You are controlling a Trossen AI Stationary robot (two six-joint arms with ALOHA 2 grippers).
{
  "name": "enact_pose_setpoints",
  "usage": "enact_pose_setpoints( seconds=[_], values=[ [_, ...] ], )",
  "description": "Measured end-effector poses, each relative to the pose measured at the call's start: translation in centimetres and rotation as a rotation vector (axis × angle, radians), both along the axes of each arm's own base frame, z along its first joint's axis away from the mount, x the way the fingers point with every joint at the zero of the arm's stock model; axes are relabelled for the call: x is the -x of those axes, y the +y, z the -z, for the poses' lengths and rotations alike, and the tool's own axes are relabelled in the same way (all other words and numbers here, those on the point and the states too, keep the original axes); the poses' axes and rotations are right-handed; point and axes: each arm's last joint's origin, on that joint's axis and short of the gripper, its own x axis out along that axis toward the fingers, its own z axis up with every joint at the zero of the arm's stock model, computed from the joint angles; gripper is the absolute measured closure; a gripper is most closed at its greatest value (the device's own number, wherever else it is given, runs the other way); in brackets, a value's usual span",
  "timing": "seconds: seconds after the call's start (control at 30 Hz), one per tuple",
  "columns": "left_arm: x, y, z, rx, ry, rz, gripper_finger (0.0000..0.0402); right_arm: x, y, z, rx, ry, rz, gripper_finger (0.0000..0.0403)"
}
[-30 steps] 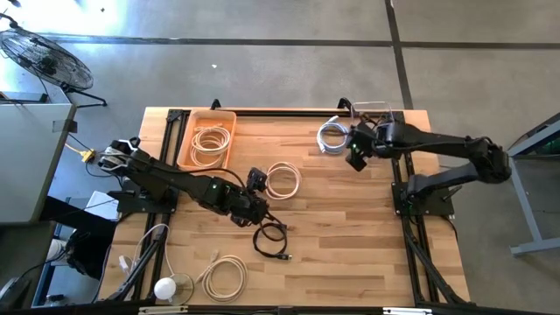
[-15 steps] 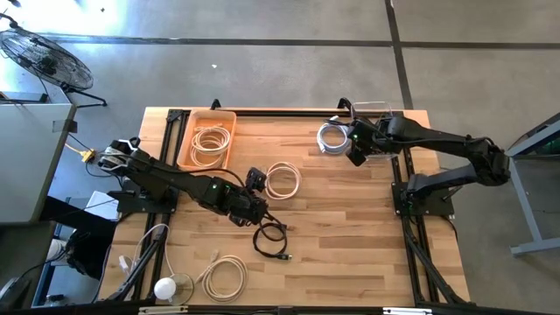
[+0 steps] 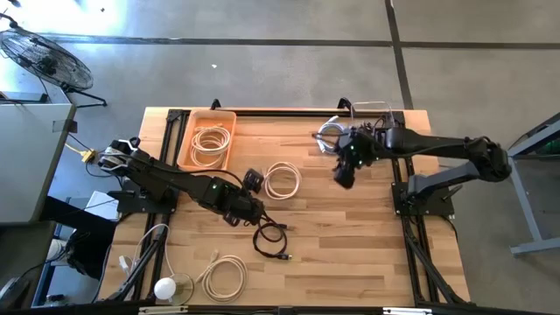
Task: Sort HDMI cables
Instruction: Put the brown HDMI cable into the orange bin
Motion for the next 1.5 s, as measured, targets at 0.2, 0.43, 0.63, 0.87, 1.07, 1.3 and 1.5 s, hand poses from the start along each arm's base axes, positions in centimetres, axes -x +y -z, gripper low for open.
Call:
enact_pose_setpoints(
  seconds=[0.2,0.43,0.63,0.87,1.07,1.3,1.5],
  values=[
    [0.0,-0.2,0.1,0.067,0.023,0.027,0.0151,-2.1,3.8,-0.4,0.08,-0.197,-0.269,0.0221],
    [0.2,-0.3,0.2,0.127,0.051,0.039,0.0151,-3.0,7.8,3.7,0.336,-0.273,-0.63,0.0221],
    [0.5,-0.3,0.3,0.146,0.089,0.019,0.0151,-3.9,8.1,7.0,0.518,-0.154,-0.546,0.0222],
    [1.2,-0.1,0.6,0.156,0.146,-0.04,0.0151,-7.2,8.0,8.5,0.543,-0.069,-0.613,0.0222],
    [2.2,0.1,0.8,0.183,0.233,-0.115,0.0151,-11.1,8.5,8.4,0.57,0.019,-0.677,0.0222],
    [2.5,-0.4,0.8,0.185,0.236,-0.132,0.0151,-14.2,8.9,11.5,0.538,0.232,-0.756,0.0222],
    [2.8,-1.3,0.8,0.167,0.234,-0.092,0.0151,-15.6,8.8,14.5,0.605,0.361,-0.805,0.0222]
  ],
)
